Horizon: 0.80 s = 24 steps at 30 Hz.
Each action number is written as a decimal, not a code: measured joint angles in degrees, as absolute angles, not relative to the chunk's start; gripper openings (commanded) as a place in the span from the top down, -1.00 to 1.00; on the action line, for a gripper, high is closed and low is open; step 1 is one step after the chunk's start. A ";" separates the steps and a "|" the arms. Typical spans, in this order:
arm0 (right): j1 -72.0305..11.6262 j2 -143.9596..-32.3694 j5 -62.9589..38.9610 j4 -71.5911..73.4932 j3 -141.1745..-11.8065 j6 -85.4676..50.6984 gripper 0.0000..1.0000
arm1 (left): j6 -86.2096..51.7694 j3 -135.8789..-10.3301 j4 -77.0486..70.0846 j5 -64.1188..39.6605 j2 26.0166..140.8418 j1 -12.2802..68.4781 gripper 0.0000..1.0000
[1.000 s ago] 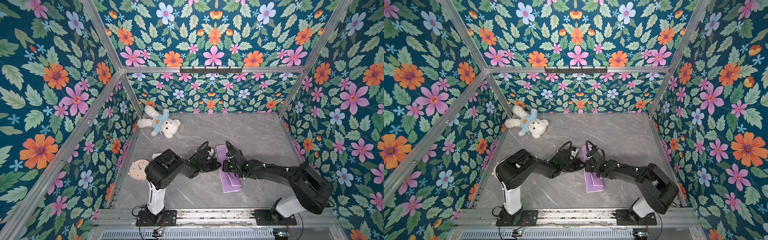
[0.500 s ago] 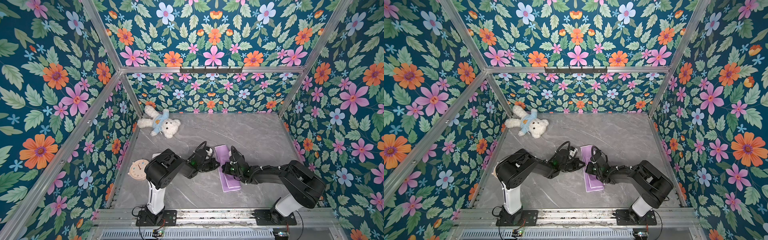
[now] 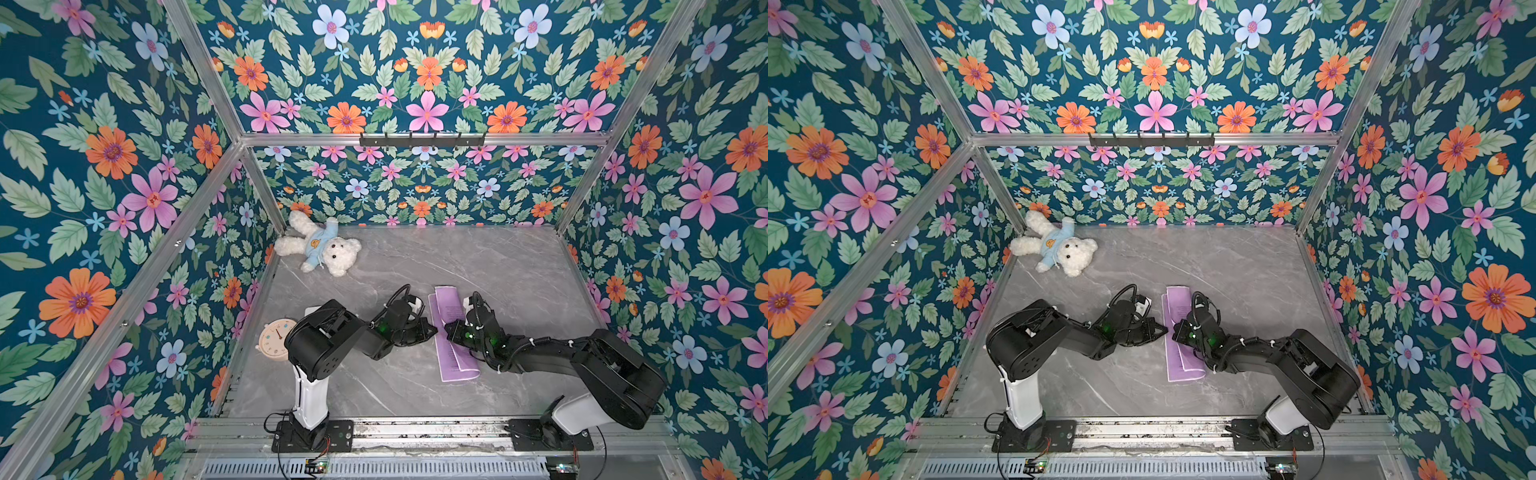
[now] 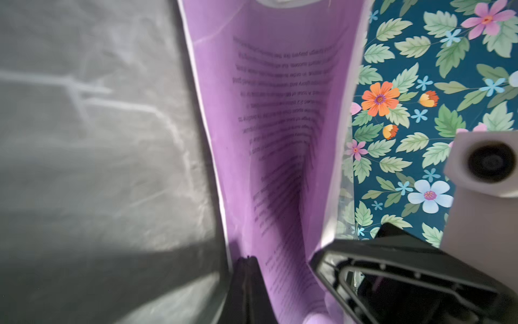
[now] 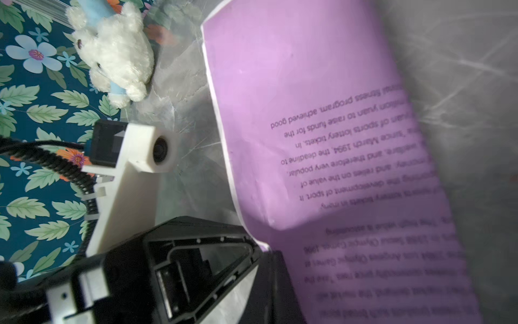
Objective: Fold the rectangular paper in half along the long edge
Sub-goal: Fold the paper at the center of the board.
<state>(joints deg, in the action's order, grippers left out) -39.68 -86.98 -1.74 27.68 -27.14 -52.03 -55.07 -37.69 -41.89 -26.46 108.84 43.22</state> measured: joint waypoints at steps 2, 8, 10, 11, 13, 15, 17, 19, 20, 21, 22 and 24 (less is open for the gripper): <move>-39.68 -87.68 -1.74 27.66 -26.89 -52.05 1.00 | -54.72 -37.21 -40.86 -26.24 108.09 43.22 1.00; -39.68 -87.88 -2.42 28.53 -26.94 -52.12 1.00 | -54.28 -37.89 -41.12 -26.92 109.08 43.18 1.00; -39.68 -88.12 -2.66 28.82 -27.05 -52.25 1.00 | -54.68 -38.24 -41.39 -27.24 109.45 43.13 1.00; -39.68 -88.36 -2.83 29.04 -27.09 -52.25 1.00 | -54.78 -38.35 -41.69 -27.38 109.58 43.13 1.00; -39.68 -89.17 -2.83 29.54 -27.22 -52.27 1.00 | -54.81 -38.57 -41.74 -27.42 109.73 43.13 1.00; -39.68 -90.21 -2.90 29.93 -27.44 -52.34 1.00 | -54.89 -38.81 -41.80 -27.57 109.97 43.13 1.00; -39.70 -91.44 -3.31 30.65 -27.70 -52.51 1.00 | -55.02 -39.00 -42.04 -27.66 110.26 43.13 1.00; -39.90 -92.14 -3.51 31.33 -27.97 -52.53 1.00 | -55.07 -39.13 -42.11 -27.81 110.37 43.13 1.00; -40.07 -92.20 -3.46 31.46 -28.12 -52.51 1.00 | -55.07 -39.13 -42.11 -27.81 110.37 43.13 1.00; -40.21 -92.18 -3.46 31.53 -28.23 -52.51 1.00 | -55.07 -39.13 -42.11 -27.81 110.37 43.13 1.00; -40.34 -92.14 -3.46 31.55 -28.34 -52.49 1.00 | -55.07 -39.11 -42.11 -27.81 110.37 43.13 1.00; -40.38 -91.94 -3.42 31.51 -28.34 -52.47 1.00 | -55.07 -39.11 -42.09 -27.81 110.37 43.13 1.00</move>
